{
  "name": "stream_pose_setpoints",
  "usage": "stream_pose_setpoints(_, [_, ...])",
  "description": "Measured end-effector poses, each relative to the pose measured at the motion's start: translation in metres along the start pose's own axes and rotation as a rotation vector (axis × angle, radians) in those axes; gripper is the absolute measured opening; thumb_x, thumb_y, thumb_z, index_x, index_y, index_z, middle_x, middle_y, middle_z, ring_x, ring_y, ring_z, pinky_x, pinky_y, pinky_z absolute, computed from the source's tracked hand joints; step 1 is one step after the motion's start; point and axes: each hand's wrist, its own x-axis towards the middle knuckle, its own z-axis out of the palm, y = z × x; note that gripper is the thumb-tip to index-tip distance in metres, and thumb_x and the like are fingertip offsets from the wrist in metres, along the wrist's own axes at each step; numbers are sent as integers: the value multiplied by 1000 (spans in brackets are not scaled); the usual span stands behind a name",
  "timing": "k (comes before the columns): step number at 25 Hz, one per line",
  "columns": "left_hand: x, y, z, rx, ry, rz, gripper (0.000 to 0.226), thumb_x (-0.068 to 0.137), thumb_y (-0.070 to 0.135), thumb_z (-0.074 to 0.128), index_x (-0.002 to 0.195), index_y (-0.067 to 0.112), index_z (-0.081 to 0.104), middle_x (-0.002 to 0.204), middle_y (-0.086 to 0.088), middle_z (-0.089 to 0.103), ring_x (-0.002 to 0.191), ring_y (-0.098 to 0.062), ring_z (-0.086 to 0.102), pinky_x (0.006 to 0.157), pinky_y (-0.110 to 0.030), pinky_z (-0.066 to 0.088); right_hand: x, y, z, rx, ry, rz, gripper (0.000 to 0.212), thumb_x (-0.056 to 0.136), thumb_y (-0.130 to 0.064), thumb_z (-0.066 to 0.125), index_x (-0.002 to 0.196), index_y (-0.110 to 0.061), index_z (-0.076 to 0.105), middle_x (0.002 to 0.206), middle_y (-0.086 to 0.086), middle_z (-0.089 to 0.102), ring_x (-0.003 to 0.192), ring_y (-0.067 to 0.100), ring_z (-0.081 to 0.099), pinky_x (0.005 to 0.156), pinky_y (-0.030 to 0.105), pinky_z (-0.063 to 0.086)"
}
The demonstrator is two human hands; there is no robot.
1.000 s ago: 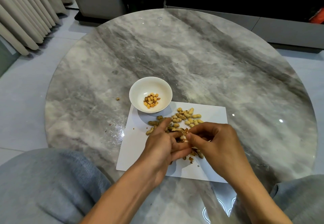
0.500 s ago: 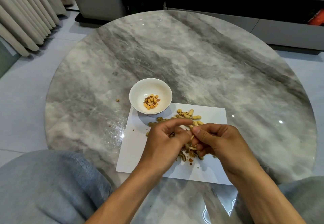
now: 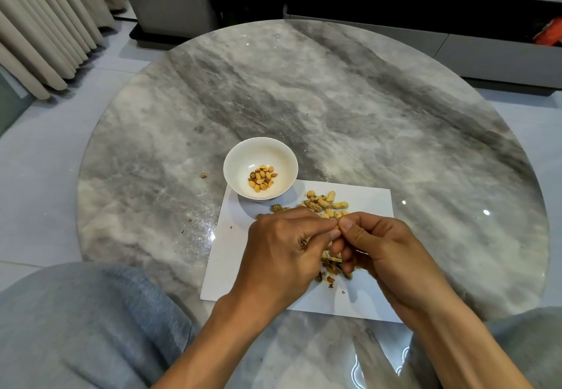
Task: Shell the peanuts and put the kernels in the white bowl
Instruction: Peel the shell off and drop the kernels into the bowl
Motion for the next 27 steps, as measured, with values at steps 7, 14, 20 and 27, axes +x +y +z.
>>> stream_pose_setpoints(7, [3, 1, -2, -44, -8, -36, 12, 84, 13, 73, 91, 17, 81, 81, 7, 74, 75, -4, 68, 65, -29, 55, -1, 0, -1, 107, -19, 75, 23, 89, -10, 62, 73, -5, 77, 68, 14, 65, 58, 16, 53, 51, 26, 46])
stream_pose_setpoints(14, [5, 1, -4, -129, -60, -120, 17, 82, 17, 73, 97, 18, 80, 88, 11, 73, 80, 3, 66, 72, -13, 51, -2, -1, -1, 123, 32, 55, 13, 70, -16, 71, 70, -5, 78, 64, 13, 66, 55, 14, 54, 50, 24, 46])
stream_pose_setpoints(20, [3, -1, -1, -109, -58, -106, 21, 83, 18, 73, 103, 18, 79, 92, 11, 73, 86, -2, 68, 75, -24, 56, -3, 1, 3, 84, 96, 10, 15, 80, -12, 69, 70, -6, 78, 64, 13, 66, 57, 15, 55, 52, 23, 48])
stream_pose_setpoints(27, [2, -4, -5, 97, -95, 77, 14, 89, 17, 65, 94, 15, 79, 79, 2, 68, 70, -13, 64, 57, -35, 51, -6, 2, 8, -166, 108, -130, 31, 97, -8, 59, 70, -10, 75, 63, 7, 67, 57, 12, 56, 56, 20, 49])
